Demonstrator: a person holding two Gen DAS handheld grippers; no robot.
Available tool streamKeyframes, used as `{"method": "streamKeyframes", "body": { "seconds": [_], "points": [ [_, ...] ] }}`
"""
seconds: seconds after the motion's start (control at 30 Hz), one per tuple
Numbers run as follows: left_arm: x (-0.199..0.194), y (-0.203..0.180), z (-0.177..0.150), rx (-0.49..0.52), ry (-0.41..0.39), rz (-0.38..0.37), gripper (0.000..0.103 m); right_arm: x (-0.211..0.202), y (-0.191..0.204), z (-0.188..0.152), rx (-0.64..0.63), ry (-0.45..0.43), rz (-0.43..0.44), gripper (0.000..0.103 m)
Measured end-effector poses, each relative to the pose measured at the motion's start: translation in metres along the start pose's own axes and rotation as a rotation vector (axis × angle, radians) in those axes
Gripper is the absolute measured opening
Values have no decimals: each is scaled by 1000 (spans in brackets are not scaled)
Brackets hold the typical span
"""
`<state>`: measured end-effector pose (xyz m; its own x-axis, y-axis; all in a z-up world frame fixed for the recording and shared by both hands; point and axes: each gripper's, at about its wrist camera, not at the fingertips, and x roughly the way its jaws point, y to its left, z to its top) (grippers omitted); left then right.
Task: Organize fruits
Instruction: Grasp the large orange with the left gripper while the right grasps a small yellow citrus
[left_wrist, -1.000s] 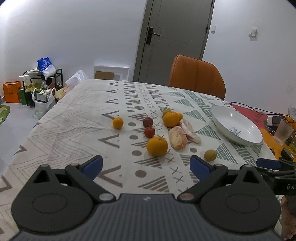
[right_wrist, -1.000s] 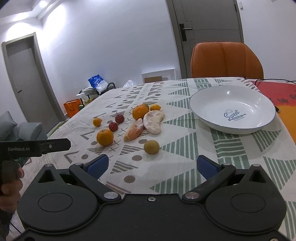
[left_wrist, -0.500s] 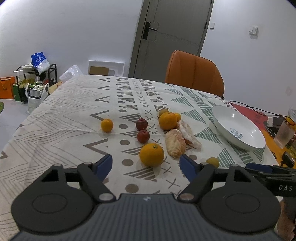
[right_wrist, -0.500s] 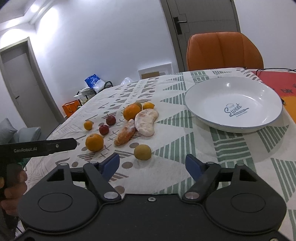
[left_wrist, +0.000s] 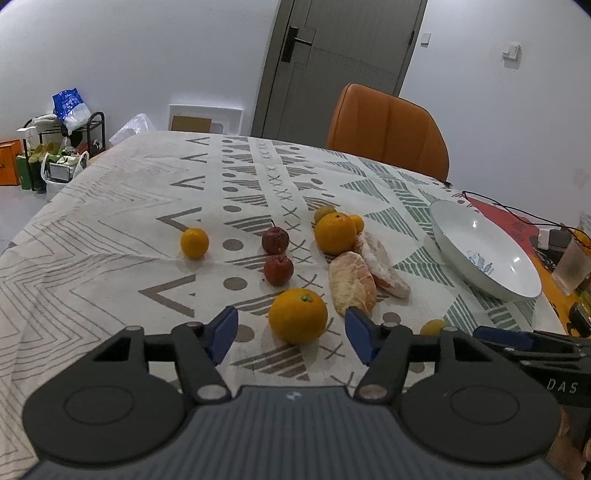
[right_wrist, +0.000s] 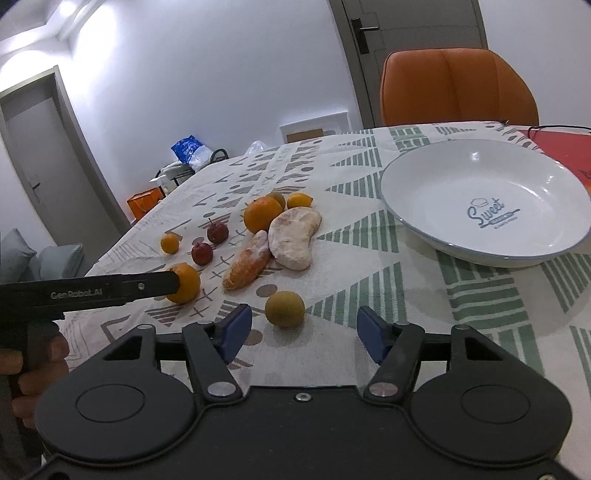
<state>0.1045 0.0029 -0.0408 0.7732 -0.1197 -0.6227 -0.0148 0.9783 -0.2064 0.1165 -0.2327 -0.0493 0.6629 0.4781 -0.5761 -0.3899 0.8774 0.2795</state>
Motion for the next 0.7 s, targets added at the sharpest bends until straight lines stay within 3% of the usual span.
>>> {"method": "streamKeyframes", "body": {
  "seconds": [0.13, 0.23, 0.37, 0.7],
  "points": [
    [11, 6, -1, -42, 26, -35, 37, 9, 4, 0, -7, 14, 4, 60],
    [13, 3, 0, -33, 18, -24, 35, 14, 8, 0, -30, 3, -1, 56],
    [9, 0, 1, -24, 7, -28, 35, 16, 7, 2, -32, 3, 7, 25],
    [-2, -20, 6, 10, -25, -56, 34, -11, -9, 5, 12, -64, -18, 25]
  ]
}}
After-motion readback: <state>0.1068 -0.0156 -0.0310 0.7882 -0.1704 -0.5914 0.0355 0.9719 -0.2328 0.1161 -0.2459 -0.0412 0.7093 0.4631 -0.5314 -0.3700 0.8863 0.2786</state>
